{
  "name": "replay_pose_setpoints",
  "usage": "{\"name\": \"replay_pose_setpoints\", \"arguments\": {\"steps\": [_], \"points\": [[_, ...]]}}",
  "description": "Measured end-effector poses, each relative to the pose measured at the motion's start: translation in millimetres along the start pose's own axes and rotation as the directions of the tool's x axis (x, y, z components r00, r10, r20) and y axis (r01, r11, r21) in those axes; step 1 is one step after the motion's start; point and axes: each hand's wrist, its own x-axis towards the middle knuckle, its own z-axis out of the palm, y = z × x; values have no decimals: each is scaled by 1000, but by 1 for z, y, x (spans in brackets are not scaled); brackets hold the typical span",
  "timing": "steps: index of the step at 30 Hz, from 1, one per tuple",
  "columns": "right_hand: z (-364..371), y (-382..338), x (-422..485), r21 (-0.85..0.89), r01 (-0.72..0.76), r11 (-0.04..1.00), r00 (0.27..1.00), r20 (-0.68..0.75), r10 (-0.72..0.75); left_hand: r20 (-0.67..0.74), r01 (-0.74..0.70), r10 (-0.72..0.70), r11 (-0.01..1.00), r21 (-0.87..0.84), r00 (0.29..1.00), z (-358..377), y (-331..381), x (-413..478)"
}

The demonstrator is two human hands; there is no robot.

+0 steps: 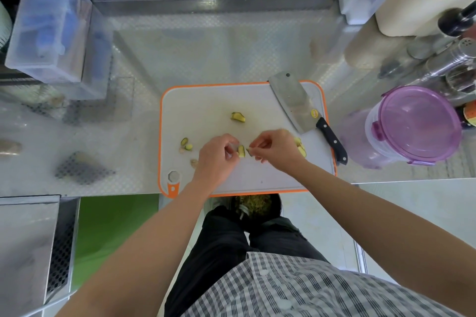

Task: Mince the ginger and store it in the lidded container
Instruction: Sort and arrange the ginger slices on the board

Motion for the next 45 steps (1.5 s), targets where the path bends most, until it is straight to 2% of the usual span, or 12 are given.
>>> {"name": "replay_pose_setpoints", "arguments": {"steps": [2, 5, 9, 14, 16, 21, 24, 28, 30, 34, 38, 45], "points": [[6, -9, 5, 21, -36, 999, 999, -38, 37, -13, -1, 1, 1000, 9, 1000, 0, -1, -2], [18, -19, 8, -238, 15, 971, 990, -135, -48, -52, 24, -25, 999, -31, 998, 2, -2, -3], [32, -19, 10, -403, 22, 915, 993, -97, -67, -32, 63, -64, 997, -42, 997, 4, -3, -1], [29, -8, 9, -240, 92, 966, 992, -58, -109, -36, 74, -76, 996, -48, 996, 2, -5, -2], [23, -4, 8, -229, 141, 963, 987, -41, -154, -44, 63, -66, 996, -55, 997, 1, -7, -3], [21, -1, 7, -402, 289, 869, 957, 108, -268, -42, 47, -49, 998, -35, 998, 1, -6, -2], [27, -2, 5, -492, 321, 809, 946, 135, -294, -69, 62, -63, 998, -17, 996, -1, -8, -2], [30, -9, 10, -569, 320, 757, 947, 182, -264, -74, 79, -78, 997, 8, 994, -5, -13, 2], [28, -10, 13, -543, 301, 784, 954, 168, -250, -79, 63, -61, 998, 19, 995, -6, -12, 7], [12, -10, 26, -461, 191, 866, 980, 48, -191, -128, -3, 13, 997, 73, 992, -9, -6, 24], [4, -16, 37, -511, 194, 838, 981, 119, -155, -108, -40, 54, 992, 124, 993, -8, 2, 45], [13, -12, 39, -520, 147, 841, 989, 72, -128, -95, -51, 71, 979, 197, 993, -6, 6, 55]]}}
